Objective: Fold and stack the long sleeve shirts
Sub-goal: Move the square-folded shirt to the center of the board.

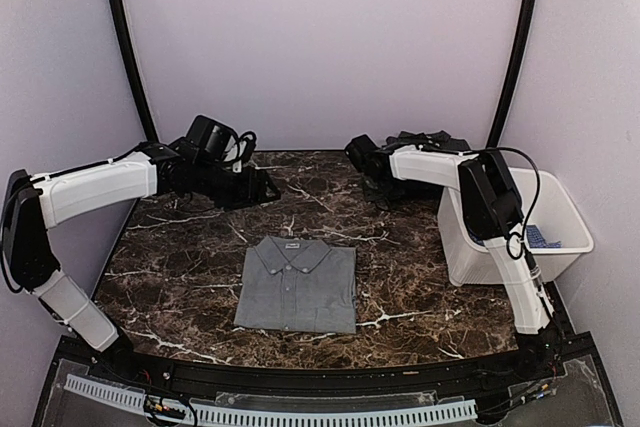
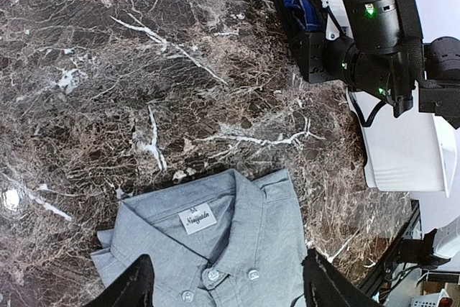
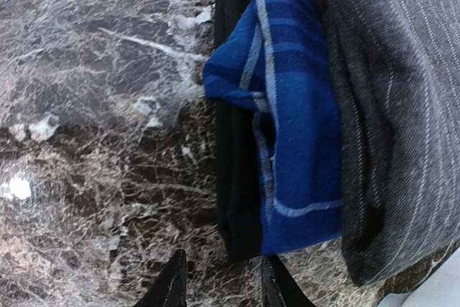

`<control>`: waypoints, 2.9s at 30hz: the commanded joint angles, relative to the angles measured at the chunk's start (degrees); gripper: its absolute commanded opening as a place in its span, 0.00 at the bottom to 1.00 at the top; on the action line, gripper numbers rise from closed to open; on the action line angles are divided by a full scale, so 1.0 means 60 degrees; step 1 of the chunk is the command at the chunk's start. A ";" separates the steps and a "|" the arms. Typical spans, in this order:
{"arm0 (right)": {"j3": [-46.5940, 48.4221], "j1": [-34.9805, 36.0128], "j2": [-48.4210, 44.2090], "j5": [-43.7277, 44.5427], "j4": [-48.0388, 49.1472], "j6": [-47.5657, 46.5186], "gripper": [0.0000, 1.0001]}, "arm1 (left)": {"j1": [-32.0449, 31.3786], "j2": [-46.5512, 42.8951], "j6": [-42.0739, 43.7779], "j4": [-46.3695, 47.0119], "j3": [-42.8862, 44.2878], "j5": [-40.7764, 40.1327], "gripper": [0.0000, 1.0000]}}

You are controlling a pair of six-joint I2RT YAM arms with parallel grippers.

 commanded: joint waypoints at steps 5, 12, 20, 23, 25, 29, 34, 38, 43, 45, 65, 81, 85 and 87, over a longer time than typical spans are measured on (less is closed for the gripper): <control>0.0741 -0.0341 0.0543 0.0464 0.0345 -0.0247 0.33 | 0.0165 -0.0374 0.0227 -0.0314 -0.0222 0.0335 0.69; 0.1122 -0.0495 0.0981 0.0299 0.0207 -0.0425 0.26 | 0.0220 -0.0429 0.0239 -0.0354 -0.0306 0.0382 0.69; 0.0962 -0.0509 0.1086 0.0014 0.0172 -0.0323 0.21 | 0.0284 -0.0639 0.0189 -0.0308 -0.0569 0.0404 0.69; 0.0922 -0.0509 0.1138 -0.0161 0.0091 -0.0202 0.14 | 0.0287 -0.0703 0.0169 -0.0309 -0.0640 0.0401 0.69; 0.0737 -0.0510 0.1022 -0.0374 0.0198 -0.0118 0.08 | 0.0294 -0.0743 0.0151 -0.0283 -0.0707 0.0387 0.69; 0.0250 -0.0508 0.0668 -0.0690 0.0491 -0.0034 0.00 | 0.0301 -0.0754 0.0137 -0.0249 -0.0797 0.0397 0.69; 0.0140 -0.0488 0.0337 -0.1046 0.0526 -0.0124 0.00 | 0.0323 -0.0810 0.0107 -0.0188 -0.0893 0.0413 0.69; 0.0151 -0.0257 -0.0010 -0.1535 0.0623 -0.0146 0.00 | 0.0344 -0.0799 0.0093 -0.0131 -0.0961 0.0434 0.69; 0.0328 0.0238 -0.0215 -0.2398 0.0750 0.0077 0.00 | 0.0367 -0.0784 0.0018 -0.0048 -0.1072 0.0462 0.69; 0.0432 0.0495 -0.0225 -0.2906 0.0871 0.0237 0.00 | 0.0374 -0.0799 -0.0013 -0.0007 -0.1129 0.0457 0.69; 0.2228 0.2893 0.1199 -0.7343 0.3986 0.3273 0.00 | 0.0558 -0.1245 -0.0337 0.0042 -0.1803 0.0020 0.68; 0.2947 0.2962 0.1878 -0.9129 0.5590 0.3854 0.08 | 0.0657 -0.1520 -0.0618 -0.0076 -0.2219 -0.0281 0.68; 0.2299 0.2962 0.1006 -0.9055 0.5358 0.3290 0.36 | 0.0698 -0.1546 -0.0681 -0.0127 -0.2366 -0.0234 0.68; 0.1830 0.2970 0.0485 -0.8962 0.5267 0.3003 0.44 | 0.0752 -0.1566 -0.0697 -0.0157 -0.2490 -0.0187 0.68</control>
